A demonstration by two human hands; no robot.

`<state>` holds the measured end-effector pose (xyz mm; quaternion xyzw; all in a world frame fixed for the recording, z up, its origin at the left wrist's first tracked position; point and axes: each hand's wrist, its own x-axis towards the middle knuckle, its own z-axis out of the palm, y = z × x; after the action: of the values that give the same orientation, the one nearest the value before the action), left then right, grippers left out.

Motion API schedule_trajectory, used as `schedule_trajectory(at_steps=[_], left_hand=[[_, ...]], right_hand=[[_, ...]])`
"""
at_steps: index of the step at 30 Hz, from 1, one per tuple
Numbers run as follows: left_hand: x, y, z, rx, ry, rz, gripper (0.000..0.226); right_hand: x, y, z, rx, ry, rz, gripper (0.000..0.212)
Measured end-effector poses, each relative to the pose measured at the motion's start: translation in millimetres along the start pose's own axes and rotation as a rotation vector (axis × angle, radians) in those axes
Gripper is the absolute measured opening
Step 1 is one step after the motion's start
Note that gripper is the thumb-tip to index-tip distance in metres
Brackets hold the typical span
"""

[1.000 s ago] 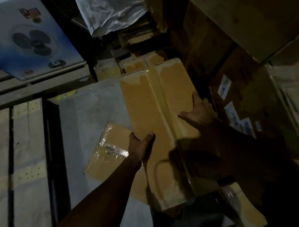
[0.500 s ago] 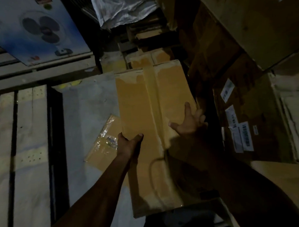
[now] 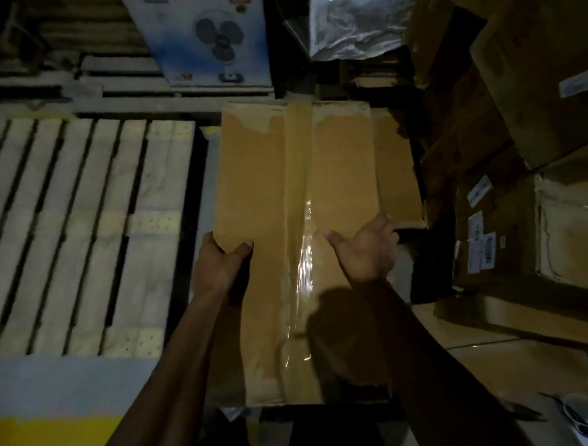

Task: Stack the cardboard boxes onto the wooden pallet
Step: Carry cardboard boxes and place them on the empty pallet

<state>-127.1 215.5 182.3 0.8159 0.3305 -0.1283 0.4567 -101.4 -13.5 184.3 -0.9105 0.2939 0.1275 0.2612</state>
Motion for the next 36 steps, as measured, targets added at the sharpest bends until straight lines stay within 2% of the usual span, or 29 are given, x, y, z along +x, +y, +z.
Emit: schedule_trajectory(at_steps=[3,7,13,22,29,36], left_hand=[[-34,-33,-65,0.002,0.080,-0.033,0.061],[-70,-85,-140,-0.019,0.160,-0.052,0.080],[-120,-184,-267,-0.058,0.315,-0.089,0.072],[-172,-287,-420,-0.119,0.598,-0.202,0.065],[-168,-344,-528,-0.132,0.773,-0.265,0.059],[-108,-388,-613,-0.135,0.824,-0.283,0.059]], right_hand=[[-65,-28,6,0.028,0.009,-0.056,0.112],[-147,-61,25,0.055,-0.035,-0.162,0.104],[-289,-123,76,0.056,-0.101,-0.326,0.094],[-449,-218,148,0.062,-0.190,-0.591,0.102],[-532,-289,214,0.045,-0.329,-0.740,0.109],[-569,-374,295,0.045,-0.419,-0.800,0.109]])
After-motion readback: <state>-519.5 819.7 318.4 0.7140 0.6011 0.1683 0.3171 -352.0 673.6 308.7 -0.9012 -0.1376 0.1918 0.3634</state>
